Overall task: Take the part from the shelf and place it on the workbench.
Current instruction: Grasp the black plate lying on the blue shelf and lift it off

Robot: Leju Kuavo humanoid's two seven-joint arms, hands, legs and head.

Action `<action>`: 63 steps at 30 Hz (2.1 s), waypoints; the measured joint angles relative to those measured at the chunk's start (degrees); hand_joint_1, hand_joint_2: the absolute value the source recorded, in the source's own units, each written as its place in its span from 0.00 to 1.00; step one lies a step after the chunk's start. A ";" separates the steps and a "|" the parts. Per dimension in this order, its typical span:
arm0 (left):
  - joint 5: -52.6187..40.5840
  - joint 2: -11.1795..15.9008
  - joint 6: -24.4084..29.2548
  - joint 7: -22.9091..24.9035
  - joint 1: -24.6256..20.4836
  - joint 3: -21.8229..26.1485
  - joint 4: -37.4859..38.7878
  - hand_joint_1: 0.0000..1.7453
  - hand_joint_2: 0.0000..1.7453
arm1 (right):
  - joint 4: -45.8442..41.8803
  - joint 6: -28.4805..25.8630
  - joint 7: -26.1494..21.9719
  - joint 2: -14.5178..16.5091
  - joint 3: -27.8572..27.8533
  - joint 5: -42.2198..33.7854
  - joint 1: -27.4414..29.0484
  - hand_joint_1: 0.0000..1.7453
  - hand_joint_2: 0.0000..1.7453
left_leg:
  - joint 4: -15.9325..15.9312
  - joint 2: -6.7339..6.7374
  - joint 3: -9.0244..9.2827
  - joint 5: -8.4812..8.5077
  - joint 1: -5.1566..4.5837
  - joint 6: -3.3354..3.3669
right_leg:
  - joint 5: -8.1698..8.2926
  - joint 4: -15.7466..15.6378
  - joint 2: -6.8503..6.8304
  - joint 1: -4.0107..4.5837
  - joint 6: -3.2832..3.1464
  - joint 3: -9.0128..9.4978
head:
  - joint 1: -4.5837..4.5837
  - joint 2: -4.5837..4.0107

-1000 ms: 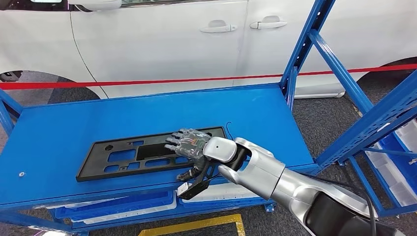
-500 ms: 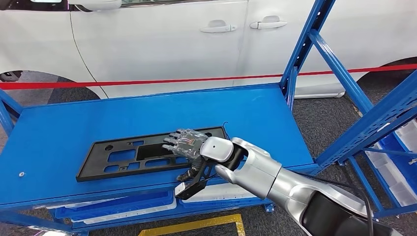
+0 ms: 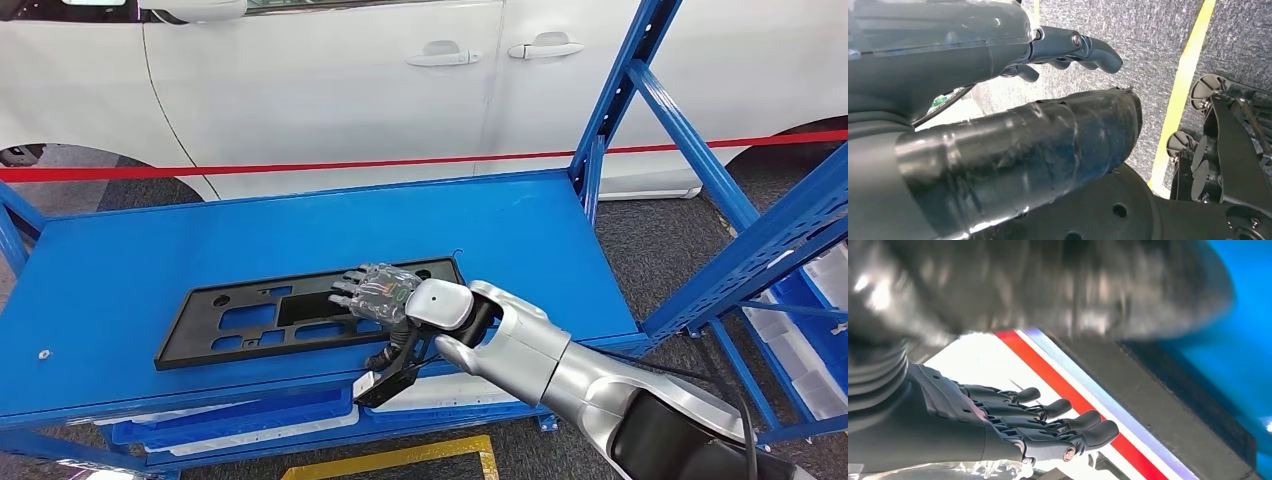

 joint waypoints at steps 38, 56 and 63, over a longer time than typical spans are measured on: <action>0.00 -2.72 3.02 -0.43 -0.37 -2.84 0.00 0.00 0.00 | 1.94 -0.62 1.61 0.11 -3.12 1.75 2.46 0.00 0.75 | 0.00 0.00 0.01 0.00 0.00 0.00 | 0.00 0.00 0.00 -0.01 0.00 0.01 | 0.00 0.00; 0.00 -2.82 3.37 0.17 -0.51 -3.81 0.00 0.00 0.00 | 1.29 -3.62 2.02 0.13 -6.04 5.31 4.62 1.00 1.00 | 0.00 0.00 0.02 0.00 0.00 0.00 | 0.00 0.00 0.00 -0.01 0.00 0.01 | 0.00 0.00; 0.00 -2.81 3.72 0.22 -0.55 -4.10 0.00 0.00 0.00 | -1.85 -4.37 2.04 0.12 -6.72 6.83 5.64 1.00 1.00 | 0.00 0.00 0.01 0.00 -0.01 0.00 | 0.00 0.00 0.00 -0.01 0.00 0.01 | 0.00 0.00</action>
